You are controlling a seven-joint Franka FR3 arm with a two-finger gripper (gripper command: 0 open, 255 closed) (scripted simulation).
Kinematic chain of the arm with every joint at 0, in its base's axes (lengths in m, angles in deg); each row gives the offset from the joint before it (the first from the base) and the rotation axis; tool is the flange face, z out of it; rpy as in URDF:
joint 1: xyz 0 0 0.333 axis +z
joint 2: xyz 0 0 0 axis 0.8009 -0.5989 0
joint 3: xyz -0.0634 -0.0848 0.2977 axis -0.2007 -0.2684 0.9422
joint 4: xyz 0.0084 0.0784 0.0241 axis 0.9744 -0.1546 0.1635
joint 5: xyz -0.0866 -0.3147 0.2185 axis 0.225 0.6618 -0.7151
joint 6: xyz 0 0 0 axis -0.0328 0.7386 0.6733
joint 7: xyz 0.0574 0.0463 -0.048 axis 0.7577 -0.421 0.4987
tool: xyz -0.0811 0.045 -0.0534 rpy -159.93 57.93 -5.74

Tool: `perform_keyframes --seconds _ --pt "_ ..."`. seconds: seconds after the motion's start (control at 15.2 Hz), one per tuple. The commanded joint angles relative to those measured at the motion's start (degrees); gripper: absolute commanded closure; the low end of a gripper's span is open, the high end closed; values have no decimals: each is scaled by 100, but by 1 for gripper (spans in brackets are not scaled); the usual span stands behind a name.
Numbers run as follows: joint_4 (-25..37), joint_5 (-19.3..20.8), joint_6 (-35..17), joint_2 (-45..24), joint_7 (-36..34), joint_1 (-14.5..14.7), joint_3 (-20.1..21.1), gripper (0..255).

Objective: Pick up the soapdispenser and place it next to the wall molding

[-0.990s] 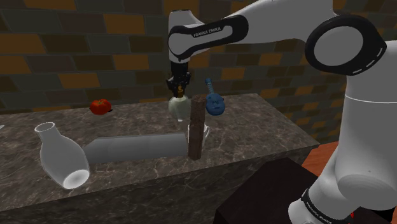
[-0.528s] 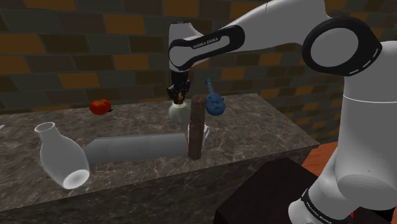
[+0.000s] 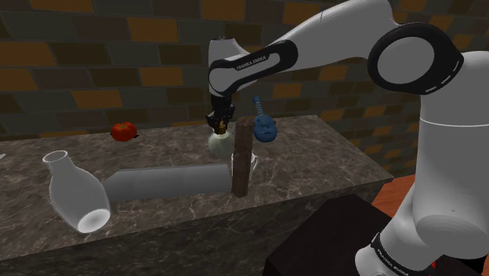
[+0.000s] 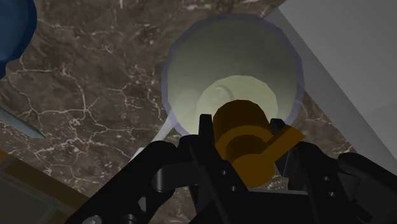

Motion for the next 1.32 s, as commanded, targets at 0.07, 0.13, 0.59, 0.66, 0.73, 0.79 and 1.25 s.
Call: perform_keyframes --seconds 0.07,0.13,0.59,0.66,0.73,0.79,1.25 --pt "-2 1 -10 -2 -2 1 0 255" --pt "-2 1 -10 -2 -2 1 0 255" --pt "-4 1 -10 0 -2 1 0 0" --pt "78 -10 149 77 5 3 6 0" --pt "167 -21 309 149 12 5 12 0" --pt "265 -30 473 215 19 8 17 0" --pt "349 -38 604 262 24 11 21 0"
